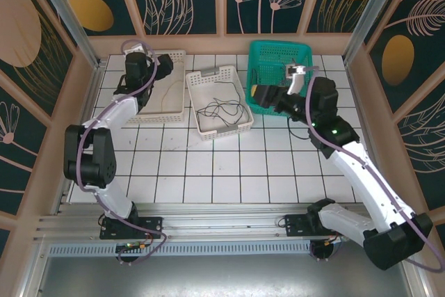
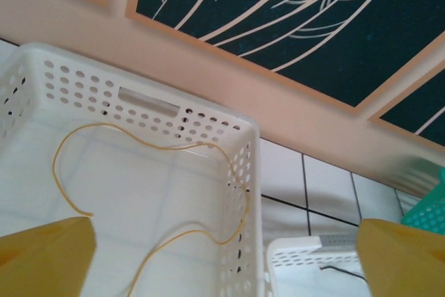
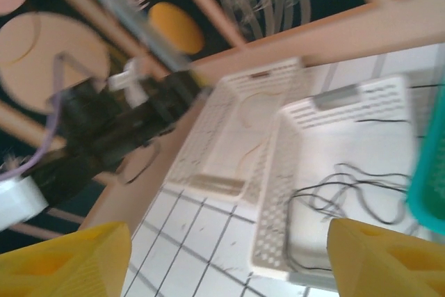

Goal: Untangle the cables

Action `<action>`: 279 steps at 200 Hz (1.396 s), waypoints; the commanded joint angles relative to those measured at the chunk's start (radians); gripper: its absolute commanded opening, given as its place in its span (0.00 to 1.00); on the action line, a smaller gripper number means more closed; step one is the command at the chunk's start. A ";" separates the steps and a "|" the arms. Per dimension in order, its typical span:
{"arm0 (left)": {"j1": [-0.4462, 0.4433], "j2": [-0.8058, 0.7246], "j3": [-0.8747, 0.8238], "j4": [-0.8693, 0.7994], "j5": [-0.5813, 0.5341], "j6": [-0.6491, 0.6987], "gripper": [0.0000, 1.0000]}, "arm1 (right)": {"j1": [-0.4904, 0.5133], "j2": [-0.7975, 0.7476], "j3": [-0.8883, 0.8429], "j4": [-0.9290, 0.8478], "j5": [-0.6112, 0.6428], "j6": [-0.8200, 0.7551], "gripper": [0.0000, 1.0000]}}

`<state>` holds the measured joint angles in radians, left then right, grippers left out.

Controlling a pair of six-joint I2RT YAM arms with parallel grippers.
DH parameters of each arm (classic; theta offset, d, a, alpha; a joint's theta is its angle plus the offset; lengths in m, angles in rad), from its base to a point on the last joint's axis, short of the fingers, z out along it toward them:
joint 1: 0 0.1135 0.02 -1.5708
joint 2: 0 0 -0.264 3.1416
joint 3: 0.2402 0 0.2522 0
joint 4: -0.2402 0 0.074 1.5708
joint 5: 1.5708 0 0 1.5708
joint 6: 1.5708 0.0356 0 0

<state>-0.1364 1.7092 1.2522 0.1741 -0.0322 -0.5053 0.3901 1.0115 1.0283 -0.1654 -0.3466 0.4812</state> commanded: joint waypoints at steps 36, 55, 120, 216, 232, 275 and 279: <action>0.006 -0.381 -0.120 -0.109 -0.068 -0.025 0.98 | -0.167 -0.205 -0.211 -0.057 0.576 -0.081 0.99; 0.006 -0.510 -0.236 -0.120 -0.159 0.008 0.99 | -0.175 -0.260 -0.324 0.070 0.740 -0.185 0.99; 0.007 -0.801 -0.675 -0.007 -0.293 0.043 0.99 | -0.266 -0.162 -0.625 0.572 0.832 -0.443 0.99; 0.006 -0.683 -0.886 0.260 -0.394 0.156 0.98 | -0.460 0.170 -0.894 1.198 0.579 -0.355 0.99; 0.006 -0.635 -0.882 0.290 -0.416 0.192 0.99 | -0.451 0.258 -0.903 1.319 0.548 -0.362 0.99; 0.006 -0.546 -0.952 0.552 -0.415 0.327 0.98 | -0.447 0.459 -0.875 1.484 0.419 -0.399 0.99; 0.006 -0.536 -0.968 0.595 -0.421 0.344 0.98 | -0.438 0.496 -0.874 1.517 0.425 -0.408 0.99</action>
<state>-0.1364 1.1313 0.3531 0.5186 -0.4114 -0.2756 -0.0601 1.4212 0.1368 1.1599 0.1841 0.1085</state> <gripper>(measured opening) 0.985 0.990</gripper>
